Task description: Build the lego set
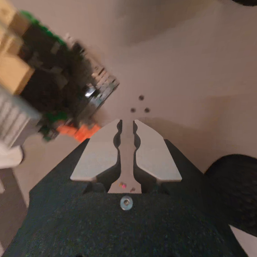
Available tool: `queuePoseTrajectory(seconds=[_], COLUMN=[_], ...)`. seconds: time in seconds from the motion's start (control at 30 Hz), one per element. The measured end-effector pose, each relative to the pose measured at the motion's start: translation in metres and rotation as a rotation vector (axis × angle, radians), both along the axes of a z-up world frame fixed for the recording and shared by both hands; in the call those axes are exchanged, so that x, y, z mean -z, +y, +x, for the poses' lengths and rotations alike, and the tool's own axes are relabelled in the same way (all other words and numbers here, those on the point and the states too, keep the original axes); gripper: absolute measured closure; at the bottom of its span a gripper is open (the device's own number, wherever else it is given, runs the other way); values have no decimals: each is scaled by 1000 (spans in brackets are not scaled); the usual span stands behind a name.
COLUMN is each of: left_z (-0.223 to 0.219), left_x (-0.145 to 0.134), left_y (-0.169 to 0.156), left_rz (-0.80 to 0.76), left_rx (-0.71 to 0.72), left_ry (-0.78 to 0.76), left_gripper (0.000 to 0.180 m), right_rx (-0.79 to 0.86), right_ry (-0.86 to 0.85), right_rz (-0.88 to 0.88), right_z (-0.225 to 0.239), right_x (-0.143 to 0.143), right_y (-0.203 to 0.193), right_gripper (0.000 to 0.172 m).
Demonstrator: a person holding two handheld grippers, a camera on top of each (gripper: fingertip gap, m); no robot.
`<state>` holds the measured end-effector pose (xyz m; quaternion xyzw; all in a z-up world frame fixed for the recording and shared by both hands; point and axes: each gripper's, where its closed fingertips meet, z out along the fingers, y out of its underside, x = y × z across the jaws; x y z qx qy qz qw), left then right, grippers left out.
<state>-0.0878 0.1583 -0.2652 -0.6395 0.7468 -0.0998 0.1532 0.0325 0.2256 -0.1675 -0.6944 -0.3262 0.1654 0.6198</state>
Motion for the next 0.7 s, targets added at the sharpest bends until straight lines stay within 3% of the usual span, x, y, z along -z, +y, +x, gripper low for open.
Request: queuePoseTrajectory(seconds=[0.2,0.4,0.7], left_z=[-87,-166,-159], left_x=[-29,-4,33], left_y=[60,97,90], left_rz=[100,44,-88], left_rx=[-236,-418,-424], left_ry=[49,147,126], left_gripper=[168,167,163], right_rx=[-7,-10,-13], right_ry=[-3,-9,-13], right_rz=[-1,0,-23], right_z=[-3,-4,-4], right_x=[1,1,6], right_y=[-1,-2,-1], right_gripper=[172,172,172])
